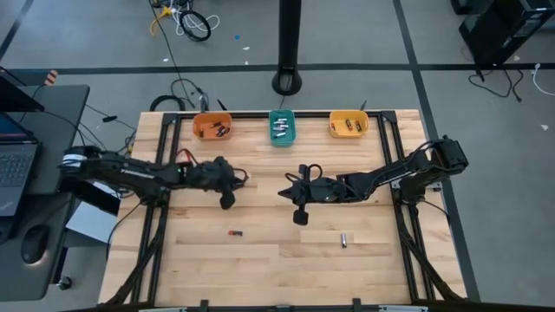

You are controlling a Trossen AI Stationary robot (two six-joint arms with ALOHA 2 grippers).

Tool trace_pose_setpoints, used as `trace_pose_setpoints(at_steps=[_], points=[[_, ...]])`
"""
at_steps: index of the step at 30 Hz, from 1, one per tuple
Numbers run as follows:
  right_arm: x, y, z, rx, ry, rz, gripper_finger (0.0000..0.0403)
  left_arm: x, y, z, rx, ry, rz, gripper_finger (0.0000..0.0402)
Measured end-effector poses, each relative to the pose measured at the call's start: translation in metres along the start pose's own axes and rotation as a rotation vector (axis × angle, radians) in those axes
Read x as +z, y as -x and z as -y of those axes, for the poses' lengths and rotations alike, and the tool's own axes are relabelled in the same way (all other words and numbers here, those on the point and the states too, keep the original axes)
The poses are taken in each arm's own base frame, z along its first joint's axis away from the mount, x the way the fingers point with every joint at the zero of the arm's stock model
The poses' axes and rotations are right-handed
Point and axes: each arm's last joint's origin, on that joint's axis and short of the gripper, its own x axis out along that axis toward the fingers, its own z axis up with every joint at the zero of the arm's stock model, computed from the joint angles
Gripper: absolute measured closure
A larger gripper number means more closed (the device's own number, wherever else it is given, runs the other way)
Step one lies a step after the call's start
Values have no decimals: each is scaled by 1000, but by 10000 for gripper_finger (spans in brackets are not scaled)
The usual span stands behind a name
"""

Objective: Sort batteries
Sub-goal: Put the brown-black battery in the orange bin

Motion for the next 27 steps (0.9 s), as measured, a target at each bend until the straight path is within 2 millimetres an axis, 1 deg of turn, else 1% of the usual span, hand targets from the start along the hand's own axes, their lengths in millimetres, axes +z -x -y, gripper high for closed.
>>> trace_pose_setpoints(at_steps=[4, 7, 10, 13, 16, 20, 23, 27], points=[[0, 0, 0, -1, 5, 0, 391, -8, -8, 2, 104, 78, -21, 258], [0, 0, 0, -2, 14, -2, 391, -14, -15, 1, 137, 125, -50, 224], [-1, 0, 0, -3, 18, -7, 391, -19, -21, 1, 149, 139, -77, 201], [-1, 0, 0, -3, 19, -8, 391, -25, -29, -1, 192, 129, -103, 193], [-1, 0, 0, -4, 23, -8, 391, -31, -34, -4, 271, 113, -112, 194], [-1, 0, 0, -4, 27, -11, 391, -33, -42, -5, 293, 87, -91, 210], [-2, 0, 0, -5, 30, -19, 391, -32, -46, -4, 284, 42, -64, 242], [-2, 0, 0, -5, 30, -21, 391, -30, -50, -5, 281, -5, -36, 304]])
